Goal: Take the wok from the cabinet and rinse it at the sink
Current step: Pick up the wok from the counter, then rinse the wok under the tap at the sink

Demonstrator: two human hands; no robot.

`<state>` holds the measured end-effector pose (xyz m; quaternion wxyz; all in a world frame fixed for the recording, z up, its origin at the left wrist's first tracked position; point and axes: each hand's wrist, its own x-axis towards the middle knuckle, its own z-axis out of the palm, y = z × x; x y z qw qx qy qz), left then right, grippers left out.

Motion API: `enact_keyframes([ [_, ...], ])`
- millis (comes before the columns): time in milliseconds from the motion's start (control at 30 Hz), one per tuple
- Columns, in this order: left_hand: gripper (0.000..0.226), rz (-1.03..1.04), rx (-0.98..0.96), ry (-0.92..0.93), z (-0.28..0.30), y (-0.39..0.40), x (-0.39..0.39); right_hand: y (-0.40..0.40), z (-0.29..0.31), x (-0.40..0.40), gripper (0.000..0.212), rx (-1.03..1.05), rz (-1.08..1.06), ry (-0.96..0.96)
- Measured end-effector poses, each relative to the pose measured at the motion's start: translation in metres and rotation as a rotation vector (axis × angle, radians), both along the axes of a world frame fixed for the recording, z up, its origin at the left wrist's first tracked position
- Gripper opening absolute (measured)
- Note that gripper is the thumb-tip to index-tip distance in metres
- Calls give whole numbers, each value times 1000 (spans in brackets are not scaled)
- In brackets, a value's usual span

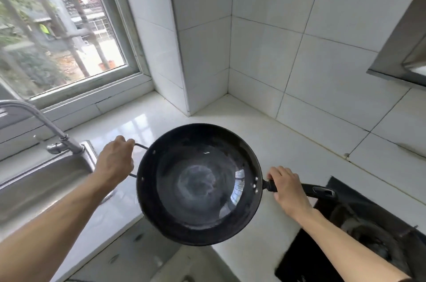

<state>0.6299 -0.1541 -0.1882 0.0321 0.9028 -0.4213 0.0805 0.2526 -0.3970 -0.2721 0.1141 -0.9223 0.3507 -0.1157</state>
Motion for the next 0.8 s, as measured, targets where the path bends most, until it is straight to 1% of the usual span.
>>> enact_keyframes([
  [200, 9, 223, -34, 23, 17, 102, -11, 18, 13, 54, 48, -2, 254, -38],
  [267, 14, 305, -36, 3, 22, 135, -11, 32, 17, 75, 50, -6, 337, -45],
  [400, 14, 424, -36, -4, 26, 199, -4, 67, 25, 119, 50, -9, 463, -74],
  [533, 14, 514, -50, 15, 24, 258, 8, 104, 27, 163, 49, -35, 550, -70],
  [633, 12, 578, -26, 16, 21, 302, 24, 136, 28, 197, 49, -45, 597, -63],
  [733, 12, 626, -3, 19, 19, 342, 46, 172, 29, 230, 48, -58, 618, -51],
  [800, 13, 642, -20, 26, 17, 365, 61, 195, 28, 252, 46, -68, 628, -34],
])
